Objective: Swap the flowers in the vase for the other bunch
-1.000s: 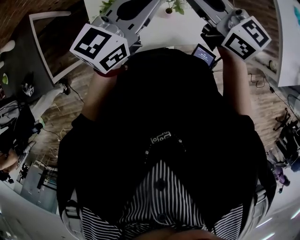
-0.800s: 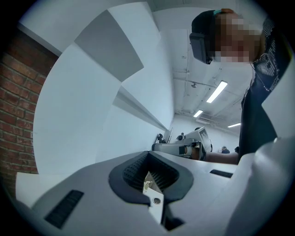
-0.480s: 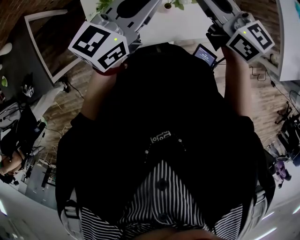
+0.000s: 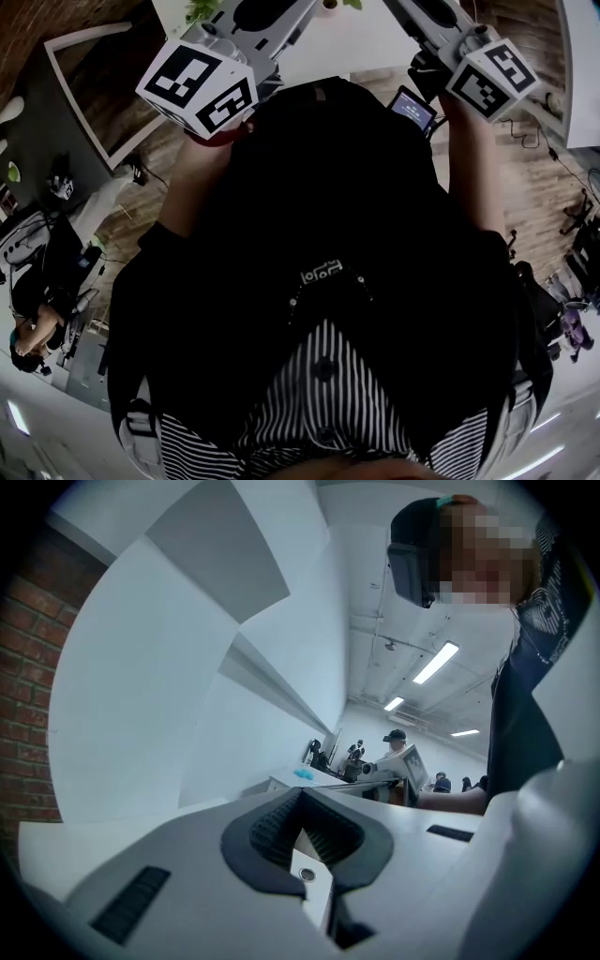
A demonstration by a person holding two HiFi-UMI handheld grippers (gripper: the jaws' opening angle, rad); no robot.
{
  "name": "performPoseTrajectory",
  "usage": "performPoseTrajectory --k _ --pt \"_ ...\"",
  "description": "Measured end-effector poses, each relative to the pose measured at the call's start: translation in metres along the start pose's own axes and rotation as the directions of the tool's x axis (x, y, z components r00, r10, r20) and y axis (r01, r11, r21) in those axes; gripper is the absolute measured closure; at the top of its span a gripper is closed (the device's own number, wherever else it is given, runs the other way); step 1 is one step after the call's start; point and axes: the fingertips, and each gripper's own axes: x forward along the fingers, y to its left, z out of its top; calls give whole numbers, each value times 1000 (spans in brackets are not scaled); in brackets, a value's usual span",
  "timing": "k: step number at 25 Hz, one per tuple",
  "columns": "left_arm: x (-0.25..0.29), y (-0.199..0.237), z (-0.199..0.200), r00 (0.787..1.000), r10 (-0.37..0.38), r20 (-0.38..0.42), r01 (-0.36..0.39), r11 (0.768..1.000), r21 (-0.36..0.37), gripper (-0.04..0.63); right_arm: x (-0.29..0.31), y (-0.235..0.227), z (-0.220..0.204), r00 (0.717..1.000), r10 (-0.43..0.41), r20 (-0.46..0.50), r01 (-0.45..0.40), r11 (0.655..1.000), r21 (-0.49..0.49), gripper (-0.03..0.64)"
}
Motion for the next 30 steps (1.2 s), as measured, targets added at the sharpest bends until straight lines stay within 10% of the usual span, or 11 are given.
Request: performPoseTrajectory --k 30 --pt "25 8 -40 999 0 -53 -4 997 -83 589 -15 -61 -108 988 -74 -136 99 977 187 423"
